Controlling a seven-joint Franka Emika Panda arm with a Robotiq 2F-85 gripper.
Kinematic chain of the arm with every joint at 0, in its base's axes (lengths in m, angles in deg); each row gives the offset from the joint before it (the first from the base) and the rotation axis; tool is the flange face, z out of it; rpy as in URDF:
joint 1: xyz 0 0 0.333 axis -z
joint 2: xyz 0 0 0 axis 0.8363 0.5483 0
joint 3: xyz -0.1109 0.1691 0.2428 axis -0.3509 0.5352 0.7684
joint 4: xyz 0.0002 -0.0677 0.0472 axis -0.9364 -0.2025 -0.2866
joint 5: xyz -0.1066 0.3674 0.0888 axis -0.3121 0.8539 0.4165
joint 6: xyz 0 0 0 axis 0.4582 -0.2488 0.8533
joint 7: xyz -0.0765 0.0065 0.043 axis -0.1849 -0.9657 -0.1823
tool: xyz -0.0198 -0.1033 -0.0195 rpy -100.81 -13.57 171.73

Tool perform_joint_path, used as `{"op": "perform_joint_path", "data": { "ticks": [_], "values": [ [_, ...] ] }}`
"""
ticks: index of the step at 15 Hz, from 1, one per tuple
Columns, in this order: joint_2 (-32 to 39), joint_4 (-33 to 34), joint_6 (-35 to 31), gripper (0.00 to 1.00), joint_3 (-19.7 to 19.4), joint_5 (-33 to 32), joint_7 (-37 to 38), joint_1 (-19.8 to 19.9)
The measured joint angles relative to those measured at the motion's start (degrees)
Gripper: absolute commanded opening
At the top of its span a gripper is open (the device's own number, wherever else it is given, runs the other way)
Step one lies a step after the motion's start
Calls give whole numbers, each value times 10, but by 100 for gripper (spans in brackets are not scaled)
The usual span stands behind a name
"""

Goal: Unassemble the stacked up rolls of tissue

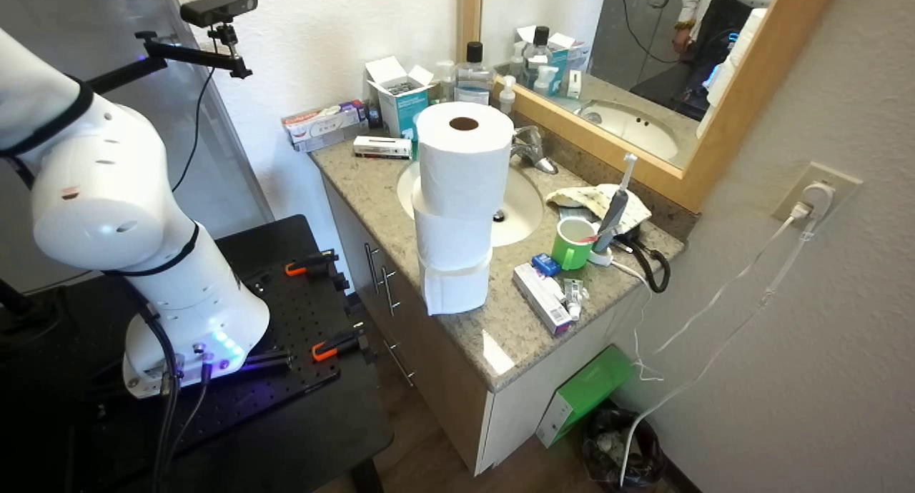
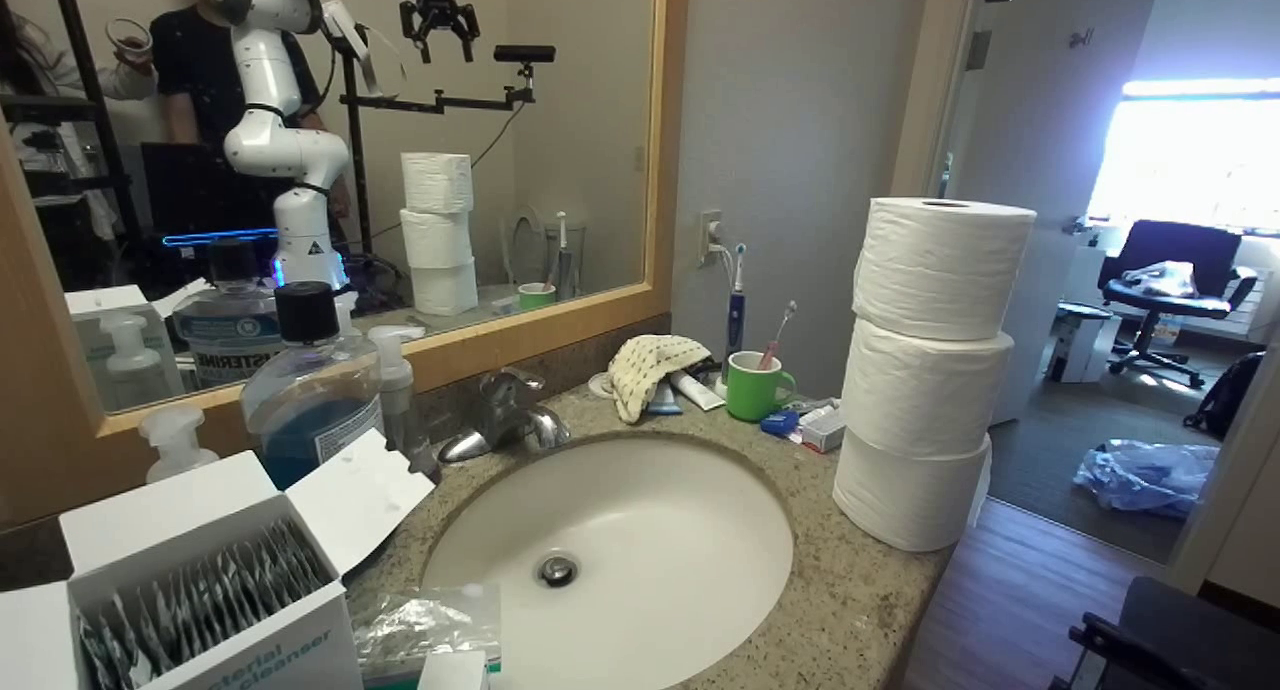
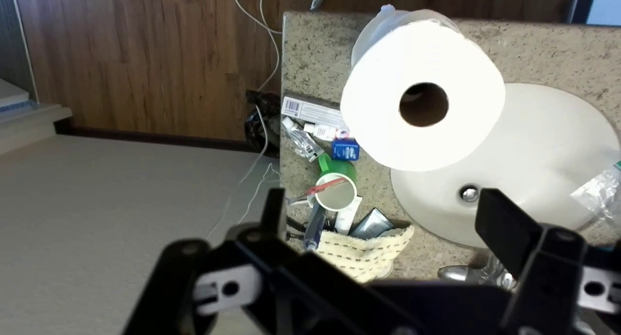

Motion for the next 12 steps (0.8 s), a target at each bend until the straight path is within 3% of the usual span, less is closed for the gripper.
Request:
{"op": "perform_joint_path", "data": {
  "ticks": [12],
  "values": [
    [-46, -141, -8, 100, 7, 0, 0, 9]
  ]
}}
